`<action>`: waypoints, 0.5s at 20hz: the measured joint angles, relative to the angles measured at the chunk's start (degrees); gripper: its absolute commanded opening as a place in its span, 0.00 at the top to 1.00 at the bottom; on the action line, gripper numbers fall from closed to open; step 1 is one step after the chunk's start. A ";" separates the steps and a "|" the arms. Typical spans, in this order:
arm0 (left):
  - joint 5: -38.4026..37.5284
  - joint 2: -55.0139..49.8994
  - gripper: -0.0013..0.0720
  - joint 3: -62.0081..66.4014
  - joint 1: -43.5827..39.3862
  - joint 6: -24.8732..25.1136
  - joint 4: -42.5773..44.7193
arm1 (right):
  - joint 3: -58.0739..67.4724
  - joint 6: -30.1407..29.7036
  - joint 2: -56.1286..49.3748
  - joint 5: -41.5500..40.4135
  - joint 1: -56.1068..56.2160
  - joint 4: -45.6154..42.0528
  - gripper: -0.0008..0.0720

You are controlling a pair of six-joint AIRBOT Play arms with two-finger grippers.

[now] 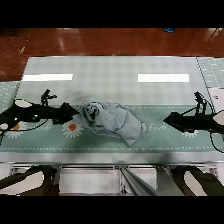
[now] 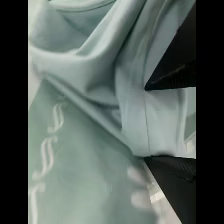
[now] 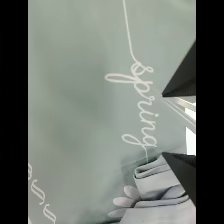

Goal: Fold the shirts.

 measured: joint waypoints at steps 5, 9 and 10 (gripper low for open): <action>-3.08 -5.51 0.96 4.48 -4.02 2.12 1.38 | -3.54 -0.09 0.00 1.38 0.07 2.16 0.43; -5.09 -6.58 0.96 7.85 -4.85 2.82 1.18 | -7.85 -0.04 -0.07 0.33 5.57 5.57 0.43; -5.31 -6.69 0.96 8.31 -4.96 2.89 1.18 | -8.39 0.76 -0.35 -1.20 8.00 6.51 0.43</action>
